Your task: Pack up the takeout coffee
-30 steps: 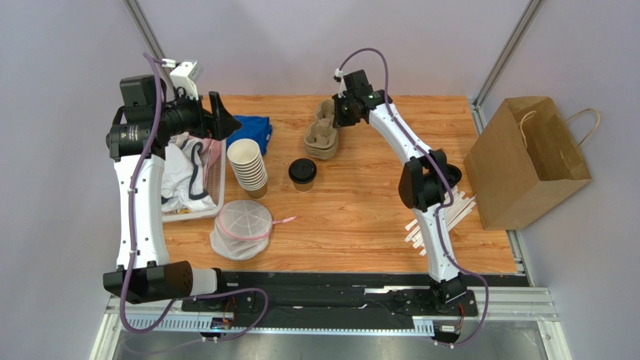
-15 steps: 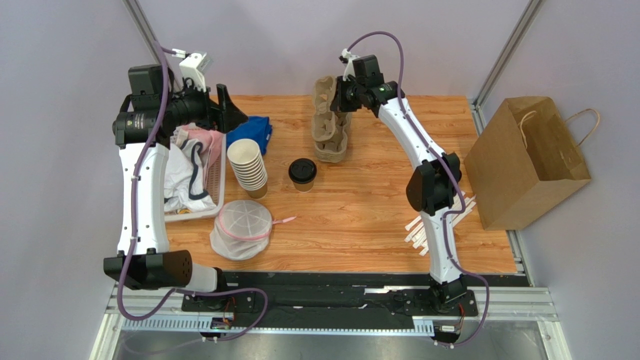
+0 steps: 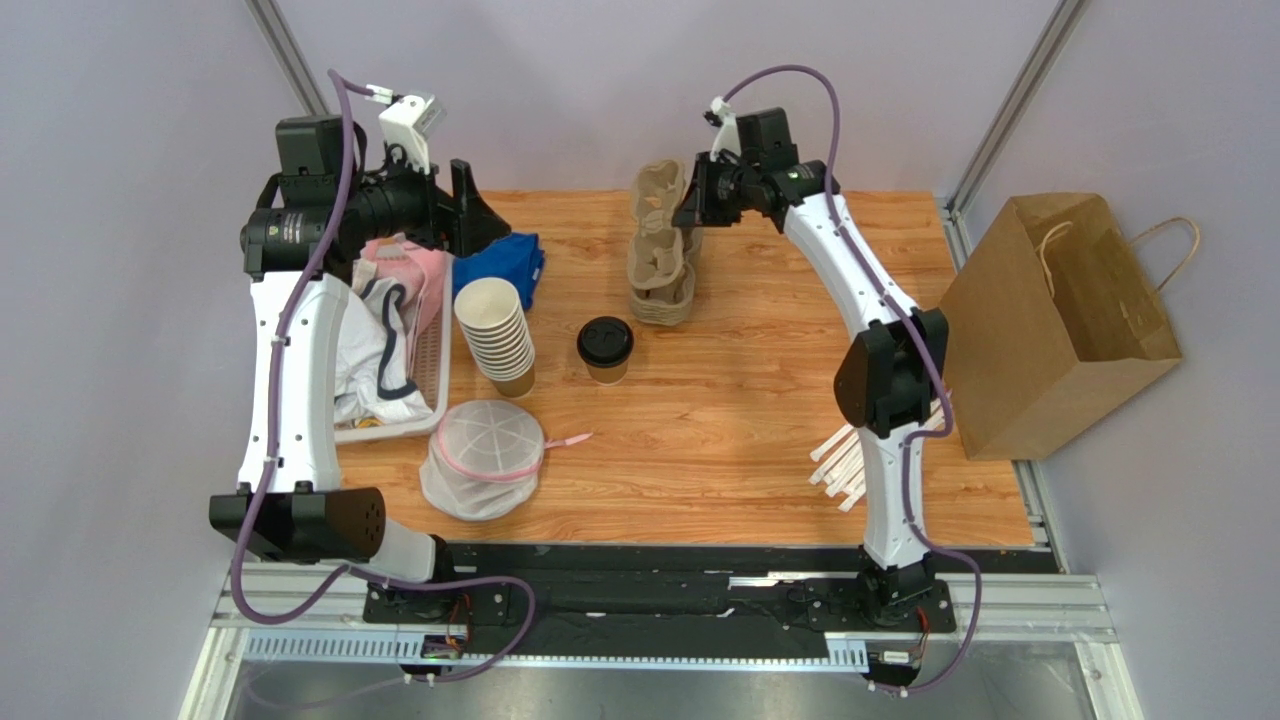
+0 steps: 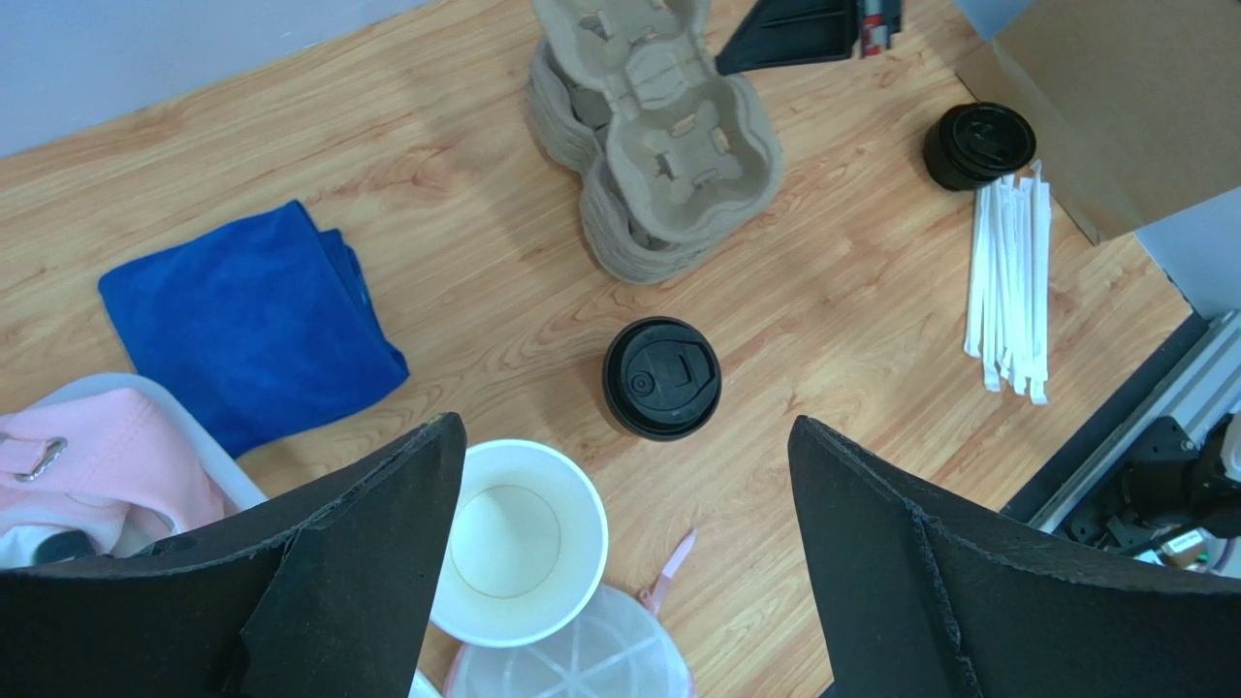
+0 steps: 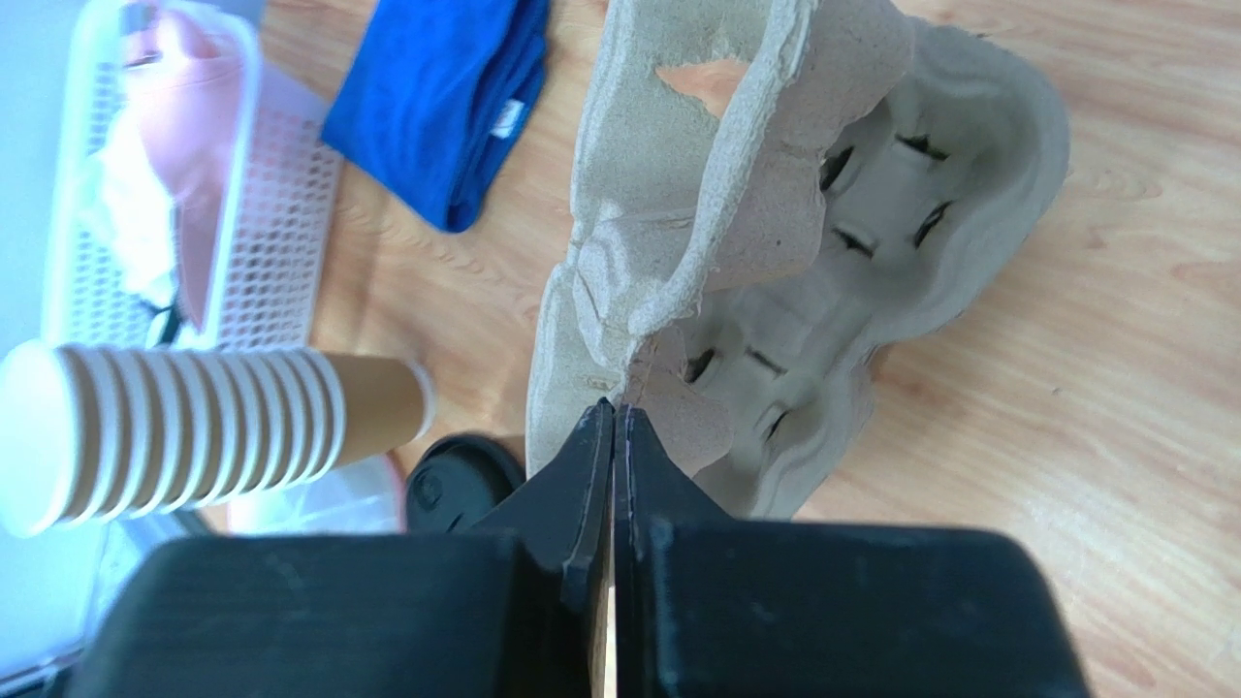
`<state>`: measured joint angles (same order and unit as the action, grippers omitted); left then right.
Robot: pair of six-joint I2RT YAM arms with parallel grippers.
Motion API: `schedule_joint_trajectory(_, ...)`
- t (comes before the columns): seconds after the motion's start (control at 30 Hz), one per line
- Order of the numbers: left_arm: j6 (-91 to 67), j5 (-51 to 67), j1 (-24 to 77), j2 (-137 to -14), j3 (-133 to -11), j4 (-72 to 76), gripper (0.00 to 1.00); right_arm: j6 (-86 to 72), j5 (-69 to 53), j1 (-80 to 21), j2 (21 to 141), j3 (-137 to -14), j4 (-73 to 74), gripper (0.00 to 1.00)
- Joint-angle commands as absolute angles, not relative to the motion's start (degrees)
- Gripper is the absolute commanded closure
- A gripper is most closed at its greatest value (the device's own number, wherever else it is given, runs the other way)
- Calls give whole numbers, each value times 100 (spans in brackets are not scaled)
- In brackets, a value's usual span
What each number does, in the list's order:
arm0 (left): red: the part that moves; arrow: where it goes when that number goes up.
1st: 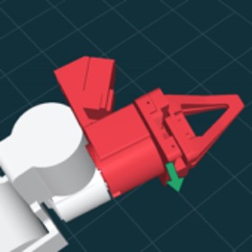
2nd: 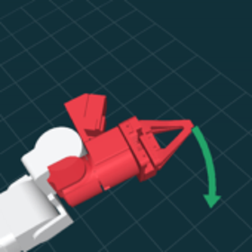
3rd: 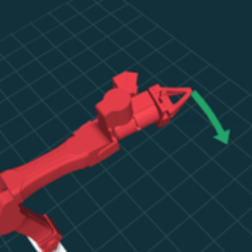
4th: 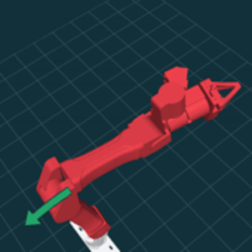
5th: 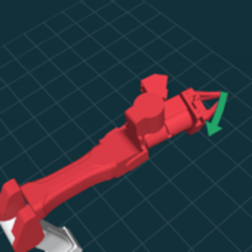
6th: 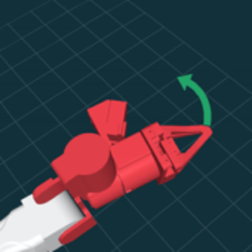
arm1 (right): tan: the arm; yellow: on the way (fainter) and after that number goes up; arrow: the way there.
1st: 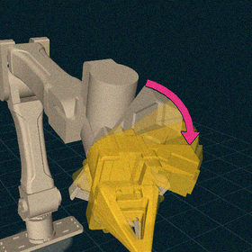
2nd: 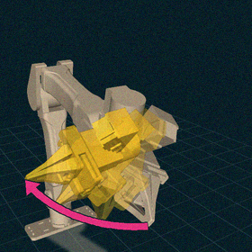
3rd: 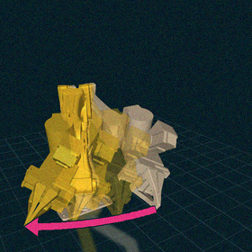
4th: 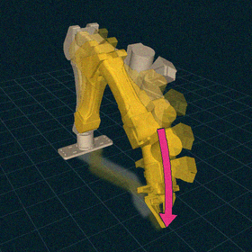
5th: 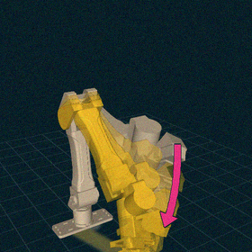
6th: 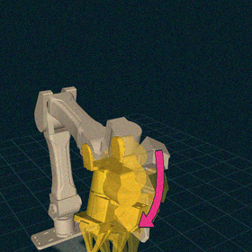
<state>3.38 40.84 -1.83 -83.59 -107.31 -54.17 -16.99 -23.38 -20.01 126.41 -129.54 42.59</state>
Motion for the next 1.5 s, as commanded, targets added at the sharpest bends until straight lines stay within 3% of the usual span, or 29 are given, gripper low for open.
schedule_joint_trajectory(0.0,492,4034,-149,-8244,-10907,-5335,10,-1776,-3058,-1942,11578,-12640,4227,100)
schedule_joint_trajectory(0.37,413,3946,-158,-7752,-10451,-5300,9,-1812,-5342,-2100,9318,-9697,4377,100)
schedule_joint_trajectory(0.67,413,3841,-150,-7304,-9941,-5221,9,-1195,-5661,-3277,8113,-7393,4536,100)
schedule_joint_trajectory(0.87,475,3823,-150,-7225,-9905,-5265,9,-1828,-5020,-4086,8068,-6329,3122,100)
schedule_joint_trajectory(1.23,562,3788,-149,-7110,-9739,-5282,9,-2416,-4158,-4447,9288,-6389,1548,100)
schedule_joint_trajectory(1.47,659,3700,-158,-7023,-9686,-5344,9,-3040,-4412,-4456,10001,-6451,923,100)
